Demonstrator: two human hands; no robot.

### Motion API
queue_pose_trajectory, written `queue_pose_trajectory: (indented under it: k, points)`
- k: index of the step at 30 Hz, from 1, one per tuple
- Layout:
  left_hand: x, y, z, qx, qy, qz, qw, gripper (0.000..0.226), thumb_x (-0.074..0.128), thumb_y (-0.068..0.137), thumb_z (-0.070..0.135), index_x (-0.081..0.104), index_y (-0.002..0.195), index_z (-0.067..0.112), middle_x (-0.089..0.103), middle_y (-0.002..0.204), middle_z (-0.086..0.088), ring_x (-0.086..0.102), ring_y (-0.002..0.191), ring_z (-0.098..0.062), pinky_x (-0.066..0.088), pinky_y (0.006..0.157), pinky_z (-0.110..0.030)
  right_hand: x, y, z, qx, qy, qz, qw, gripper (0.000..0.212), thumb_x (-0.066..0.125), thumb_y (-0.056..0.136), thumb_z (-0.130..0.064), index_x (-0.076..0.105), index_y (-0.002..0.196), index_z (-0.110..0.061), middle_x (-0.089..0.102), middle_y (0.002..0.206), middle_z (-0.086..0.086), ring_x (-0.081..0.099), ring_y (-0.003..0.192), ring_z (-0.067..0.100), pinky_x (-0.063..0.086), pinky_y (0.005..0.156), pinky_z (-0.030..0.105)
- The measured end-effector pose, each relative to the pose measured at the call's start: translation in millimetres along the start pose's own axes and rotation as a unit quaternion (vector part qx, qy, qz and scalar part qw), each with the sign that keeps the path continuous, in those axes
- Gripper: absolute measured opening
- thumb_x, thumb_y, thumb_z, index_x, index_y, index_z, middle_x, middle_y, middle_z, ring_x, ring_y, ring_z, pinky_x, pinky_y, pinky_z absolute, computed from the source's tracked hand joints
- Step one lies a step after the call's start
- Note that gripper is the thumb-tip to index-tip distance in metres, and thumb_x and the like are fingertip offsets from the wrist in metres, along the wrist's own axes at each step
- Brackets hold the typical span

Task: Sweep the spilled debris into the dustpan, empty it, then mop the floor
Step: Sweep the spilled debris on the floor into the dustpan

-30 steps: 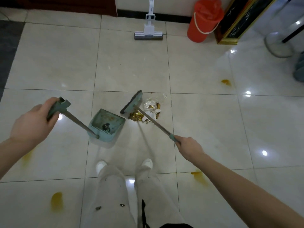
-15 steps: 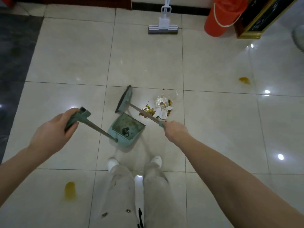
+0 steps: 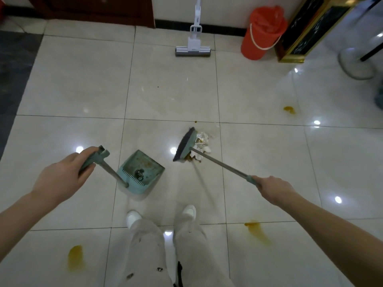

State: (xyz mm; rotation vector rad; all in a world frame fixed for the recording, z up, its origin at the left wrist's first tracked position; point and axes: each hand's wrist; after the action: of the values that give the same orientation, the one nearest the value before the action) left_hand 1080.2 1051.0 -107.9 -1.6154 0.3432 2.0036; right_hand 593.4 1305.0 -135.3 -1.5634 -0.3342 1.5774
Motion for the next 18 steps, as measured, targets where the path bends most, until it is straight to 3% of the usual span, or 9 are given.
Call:
queue_pose_trajectory:
  k: [9,15,18]
  points:
    - [5.2,14.4,23.4,-0.003,-0.002,0.016,1.0,0.043,0.061,0.089,0.022,0.047,0.129,0.028,0.059,0.085,-0.005,0.055,0.051,-0.03,0.045,0.043,-0.033,-14.0,-3.2,4.3,0.02,0.142,0.063,0.988,0.036,0.033,0.102,-0.042,0.046,0.136,-0.041,0.063,0.089,0.005,0.062,0.075,0.025,0.053,0.066,0.035]
    - [2.1,34.7,37.2,0.011,0.016,0.008,1.0,0.047,0.063,0.088,0.02,0.046,0.131,0.024,0.054,0.077,-0.001,0.049,0.044,-0.024,0.042,0.039,-0.03,-37.4,55.1,-37.6,0.042,0.299,0.097,0.949,0.028,0.042,0.099,-0.035,0.064,0.113,-0.025,0.06,0.081,0.005,0.057,0.073,0.028,0.046,0.062,0.031]
    - [-5.4,50.6,32.3,0.023,0.017,0.015,0.999,0.047,0.063,0.088,0.019,0.047,0.131,0.028,0.055,0.077,0.0,0.049,0.044,-0.026,0.041,0.039,-0.029,-47.5,92.2,-63.9,0.063,0.326,0.096,0.938,0.027,0.04,0.097,-0.019,0.064,0.109,-0.016,0.057,0.082,0.007,0.055,0.073,0.029,0.041,0.062,0.03]
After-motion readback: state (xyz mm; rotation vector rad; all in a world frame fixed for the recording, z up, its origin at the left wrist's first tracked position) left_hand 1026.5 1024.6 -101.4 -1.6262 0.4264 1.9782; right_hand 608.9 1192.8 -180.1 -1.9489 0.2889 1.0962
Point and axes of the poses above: each hand's wrist, its own y-axis towards the middle knuckle, its own x-axis out of the palm, z = x × y
